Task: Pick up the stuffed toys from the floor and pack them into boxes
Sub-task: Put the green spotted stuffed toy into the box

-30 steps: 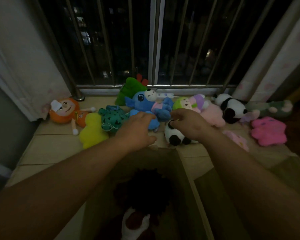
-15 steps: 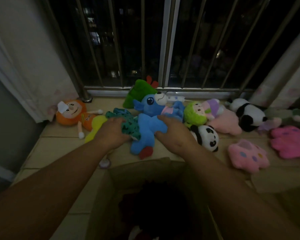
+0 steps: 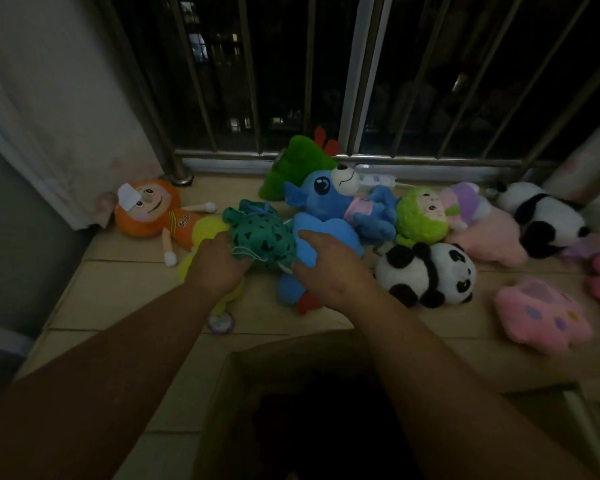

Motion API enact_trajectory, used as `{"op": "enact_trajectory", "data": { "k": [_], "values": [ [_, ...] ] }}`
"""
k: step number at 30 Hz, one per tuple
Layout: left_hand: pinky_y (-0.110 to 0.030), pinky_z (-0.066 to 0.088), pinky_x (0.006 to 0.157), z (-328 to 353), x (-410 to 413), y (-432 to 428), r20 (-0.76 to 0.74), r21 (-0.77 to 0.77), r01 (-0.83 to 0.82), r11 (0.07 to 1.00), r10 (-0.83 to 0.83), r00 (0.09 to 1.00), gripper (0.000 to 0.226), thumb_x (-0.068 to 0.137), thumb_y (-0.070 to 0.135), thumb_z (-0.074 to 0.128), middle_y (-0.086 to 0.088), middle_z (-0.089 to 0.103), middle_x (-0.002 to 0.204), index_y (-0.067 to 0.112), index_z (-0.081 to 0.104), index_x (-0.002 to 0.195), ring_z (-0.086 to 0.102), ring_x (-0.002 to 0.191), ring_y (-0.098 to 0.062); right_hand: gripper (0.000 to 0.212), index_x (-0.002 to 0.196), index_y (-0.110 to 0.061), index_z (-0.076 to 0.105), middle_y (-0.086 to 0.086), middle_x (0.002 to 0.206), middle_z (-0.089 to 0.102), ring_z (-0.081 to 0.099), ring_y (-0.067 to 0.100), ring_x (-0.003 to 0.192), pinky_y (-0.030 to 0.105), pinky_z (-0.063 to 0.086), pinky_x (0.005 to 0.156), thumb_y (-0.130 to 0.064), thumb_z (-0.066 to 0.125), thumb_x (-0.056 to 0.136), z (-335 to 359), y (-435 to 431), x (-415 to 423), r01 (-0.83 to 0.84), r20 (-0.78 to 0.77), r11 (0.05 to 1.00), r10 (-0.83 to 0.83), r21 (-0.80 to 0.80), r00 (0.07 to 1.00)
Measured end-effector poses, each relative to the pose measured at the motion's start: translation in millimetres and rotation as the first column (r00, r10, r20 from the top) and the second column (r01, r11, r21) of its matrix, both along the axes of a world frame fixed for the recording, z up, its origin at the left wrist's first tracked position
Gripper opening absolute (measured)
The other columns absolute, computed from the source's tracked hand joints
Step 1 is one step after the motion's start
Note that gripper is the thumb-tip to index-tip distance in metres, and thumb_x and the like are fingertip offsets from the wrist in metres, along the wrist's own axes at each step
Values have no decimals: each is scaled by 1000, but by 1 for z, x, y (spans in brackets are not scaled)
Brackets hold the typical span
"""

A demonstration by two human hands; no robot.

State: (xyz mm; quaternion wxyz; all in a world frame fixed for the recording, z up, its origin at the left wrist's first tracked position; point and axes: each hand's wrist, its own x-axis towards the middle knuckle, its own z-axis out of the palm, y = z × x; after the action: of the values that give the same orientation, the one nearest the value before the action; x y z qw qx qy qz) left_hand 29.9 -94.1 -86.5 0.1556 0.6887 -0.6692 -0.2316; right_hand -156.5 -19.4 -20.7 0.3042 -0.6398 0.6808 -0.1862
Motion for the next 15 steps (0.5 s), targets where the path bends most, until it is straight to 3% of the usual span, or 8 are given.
{"op": "enact_trajectory", "data": {
  "k": [5, 9, 15],
  "values": [
    [-36, 48, 94, -13, -1, -4, -58, 52, 86, 995, -83, 995, 68, 78, 21, 75, -17, 56, 130, 15, 45, 138, 53, 118, -31, 61, 146, -21, 34, 4, 148, 39, 39, 22, 133, 33, 34, 107, -30, 59, 90, -2, -7, 11, -15, -2, 1000, 15, -25, 1000],
    [-33, 45, 96, -21, -10, -4, -194, 46, -3, 999, 12, 981, 42, 81, 11, 71, -13, 58, 130, 10, 61, 122, 54, 118, -28, 60, 145, -22, 35, 2, 149, 37, 37, 20, 135, 32, 31, 109, -32, 58, 91, -5, -4, 14, -10, 2, 999, 10, -41, 1000],
    [-23, 39, 72, -14, -15, 4, -202, -85, -105, 991, 87, 976, 7, 81, 11, 69, -10, 70, 100, 10, 70, 88, 62, 95, -26, 56, 143, -25, 38, -1, 148, 39, 39, 18, 132, 28, 32, 105, -32, 57, 91, 0, 6, 5, -10, -12, 999, 9, -44, 1000]
  ]
}}
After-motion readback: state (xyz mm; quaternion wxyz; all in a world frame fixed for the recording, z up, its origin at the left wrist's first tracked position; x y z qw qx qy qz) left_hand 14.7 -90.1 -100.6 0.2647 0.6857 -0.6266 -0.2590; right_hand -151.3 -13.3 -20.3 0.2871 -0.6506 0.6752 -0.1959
